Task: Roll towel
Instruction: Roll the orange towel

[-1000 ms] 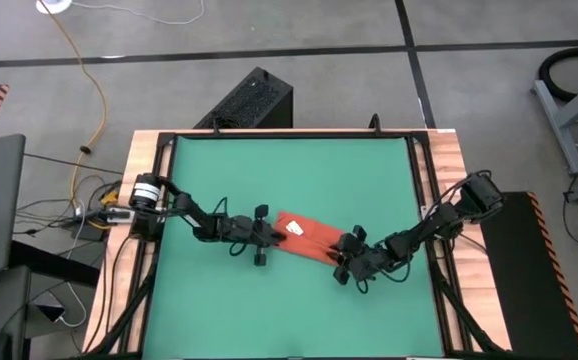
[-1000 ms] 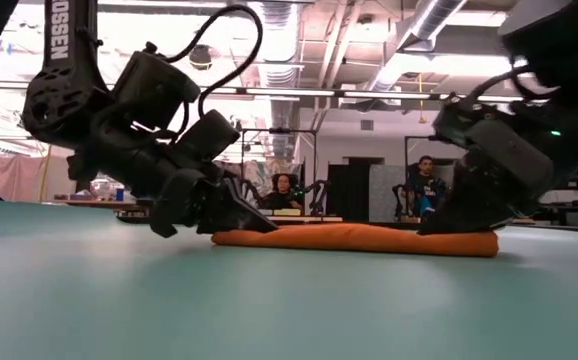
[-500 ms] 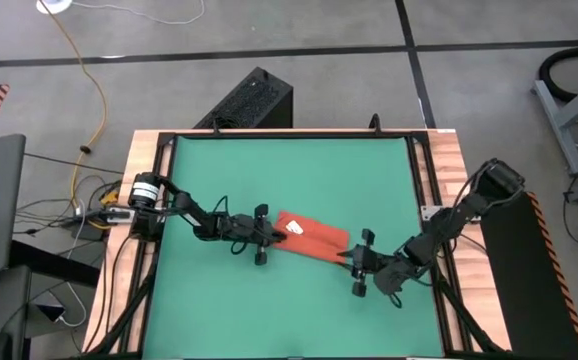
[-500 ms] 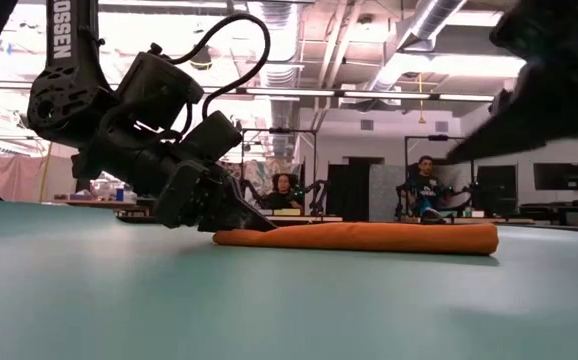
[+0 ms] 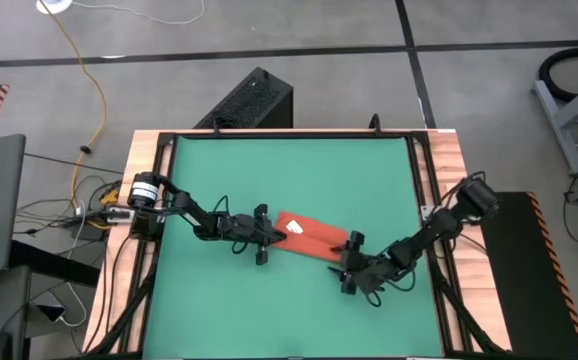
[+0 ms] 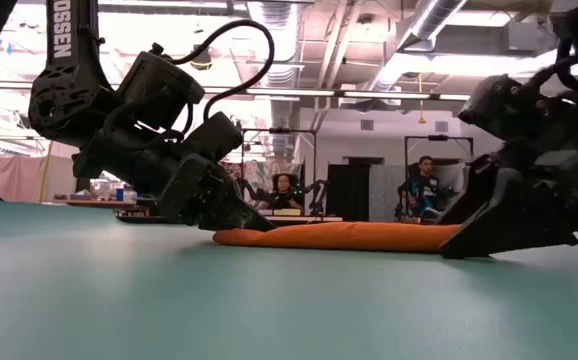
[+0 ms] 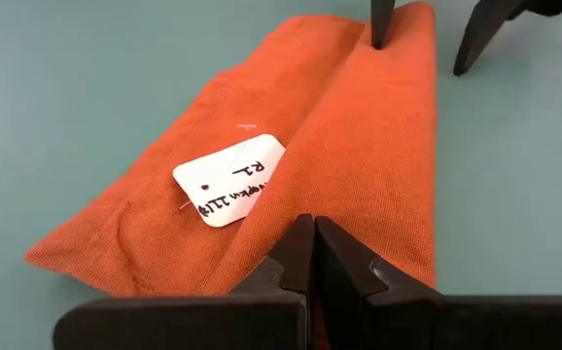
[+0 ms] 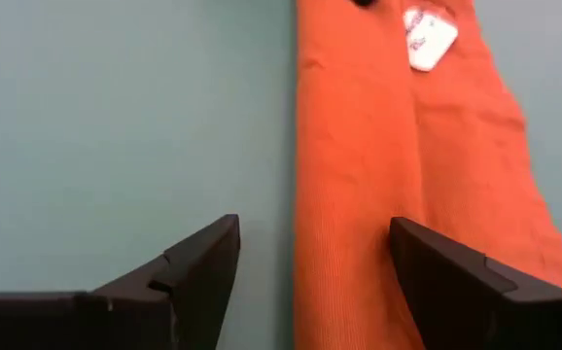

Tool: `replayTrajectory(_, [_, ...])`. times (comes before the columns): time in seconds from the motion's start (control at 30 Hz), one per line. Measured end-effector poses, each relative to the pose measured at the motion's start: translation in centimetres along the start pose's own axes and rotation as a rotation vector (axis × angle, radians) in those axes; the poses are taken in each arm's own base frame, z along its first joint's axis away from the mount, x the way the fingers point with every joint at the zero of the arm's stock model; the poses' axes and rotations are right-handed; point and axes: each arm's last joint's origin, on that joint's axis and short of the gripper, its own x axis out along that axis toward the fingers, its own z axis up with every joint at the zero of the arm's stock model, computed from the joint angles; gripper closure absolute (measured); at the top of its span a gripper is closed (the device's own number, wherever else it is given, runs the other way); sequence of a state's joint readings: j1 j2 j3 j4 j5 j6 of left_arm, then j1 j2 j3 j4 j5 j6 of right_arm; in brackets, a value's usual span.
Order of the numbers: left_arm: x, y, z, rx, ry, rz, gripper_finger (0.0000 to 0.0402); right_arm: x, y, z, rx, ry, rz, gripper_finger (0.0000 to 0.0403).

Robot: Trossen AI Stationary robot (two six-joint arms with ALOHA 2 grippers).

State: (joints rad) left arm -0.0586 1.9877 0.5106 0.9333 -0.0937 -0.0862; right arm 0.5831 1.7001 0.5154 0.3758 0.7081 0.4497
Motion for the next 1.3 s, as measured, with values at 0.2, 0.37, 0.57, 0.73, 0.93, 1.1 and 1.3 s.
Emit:
replayTrajectory(0.2, [0.0,0.0,-0.1,-0.008,0.006,-0.005,0.0401,1.2,-0.2,-2.1,0.034,0.075,-0.090,0.0113])
replayTrajectory(0.37, [0.0,0.0,-0.1,-0.009,0.008,-0.025,0.0401,1.8,-0.1,-3.4,0.095,0.094,-0.151,0.0124])
replayTrajectory(0.57, [0.0,-0.1,-0.1,-0.009,0.009,-0.034,0.0401,2.0,-0.2,-3.7,0.089,0.086,-0.176,0.0182])
replayTrajectory(0.73, [0.0,-0.1,-0.1,-0.033,0.012,-0.064,0.0401,1.9,-0.4,-3.8,0.073,0.082,-0.206,0.0276])
replayTrajectory(0.93, [0.0,-0.3,-0.1,-0.121,0.025,-0.133,0.0401,1.4,0.0,-3.3,0.052,0.076,-0.194,0.0382])
replayTrajectory(1.1, [-0.1,-0.6,0.0,-0.197,0.038,-0.228,0.0401,0.2,-0.2,-1.8,0.133,0.115,-0.097,0.0376])
replayTrajectory(1.3, [-1.1,-1.1,1.3,-0.242,0.027,-0.255,0.0401,-0.7,-1.1,-0.3,0.258,0.230,0.035,0.0381])
